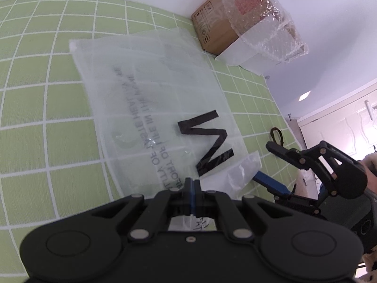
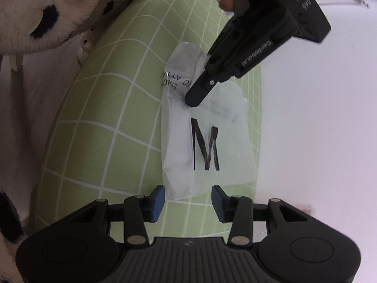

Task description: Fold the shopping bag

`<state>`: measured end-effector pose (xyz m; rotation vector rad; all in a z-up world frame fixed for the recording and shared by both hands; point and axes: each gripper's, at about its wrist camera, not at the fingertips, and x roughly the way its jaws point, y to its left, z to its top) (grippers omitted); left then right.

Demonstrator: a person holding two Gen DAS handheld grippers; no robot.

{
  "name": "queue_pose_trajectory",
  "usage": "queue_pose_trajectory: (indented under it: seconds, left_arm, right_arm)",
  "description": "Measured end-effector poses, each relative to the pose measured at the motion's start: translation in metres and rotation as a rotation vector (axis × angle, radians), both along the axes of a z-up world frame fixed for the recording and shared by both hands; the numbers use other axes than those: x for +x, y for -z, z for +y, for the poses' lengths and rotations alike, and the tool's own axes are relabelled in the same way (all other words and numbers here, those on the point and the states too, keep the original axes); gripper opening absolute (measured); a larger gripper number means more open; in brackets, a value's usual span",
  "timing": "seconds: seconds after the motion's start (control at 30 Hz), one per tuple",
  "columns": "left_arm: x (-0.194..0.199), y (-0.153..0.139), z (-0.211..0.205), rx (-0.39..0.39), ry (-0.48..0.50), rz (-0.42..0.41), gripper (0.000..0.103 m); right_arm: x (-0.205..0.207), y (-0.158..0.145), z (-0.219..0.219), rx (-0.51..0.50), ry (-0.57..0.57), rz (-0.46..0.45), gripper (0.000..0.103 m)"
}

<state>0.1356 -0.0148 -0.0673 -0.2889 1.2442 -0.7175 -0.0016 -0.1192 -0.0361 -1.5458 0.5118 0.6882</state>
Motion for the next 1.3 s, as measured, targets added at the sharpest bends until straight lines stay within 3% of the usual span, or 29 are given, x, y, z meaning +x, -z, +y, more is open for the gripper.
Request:
queue_pose_trajectory:
  seconds: [0.17,0.4,0.63,0.7,0.77,0.8,1.03,1.2,1.3]
  left_arm:
    - [0.002,-0.002,0.000,0.005,0.013,0.003,0.002]
    - [0.004,-0.003,-0.002,0.011,0.027,0.005,0.002]
    - [0.005,-0.003,-0.001,0.008,0.033,0.012,0.002]
    - [0.005,-0.004,-0.002,0.011,0.039,0.011,0.002]
    - [0.006,-0.004,-0.002,0.012,0.044,0.012,0.002]
    - [0.007,-0.004,-0.002,0.012,0.047,0.013,0.002]
    - [0.008,-0.002,0.000,-0.007,0.045,0.026,0.002]
    - [0.010,-0.002,-0.001,-0.002,0.059,0.031,0.002]
    - [0.009,-0.002,0.000,-0.006,0.056,0.032,0.002]
  right_arm:
    - [-0.005,0.006,0.001,-0.069,-0.106,0.005,0.045]
    - [0.020,-0.014,-0.003,-0.087,-0.228,0.184,0.045]
    - [0.030,-0.013,-0.008,-0.135,-0.285,0.267,0.043]
    - [0.024,-0.011,-0.007,-0.161,-0.315,0.251,0.042]
    - [0.019,-0.009,-0.009,-0.173,-0.322,0.243,0.025]
    - [0.015,-0.008,-0.009,-0.175,-0.317,0.242,0.022]
    - [0.028,0.002,-0.020,-0.108,-0.310,0.071,0.021]
    - [0.029,0.009,-0.029,-0.133,-0.380,0.056,0.022]
    - [0.031,0.014,-0.032,-0.165,-0.407,0.040,0.028]
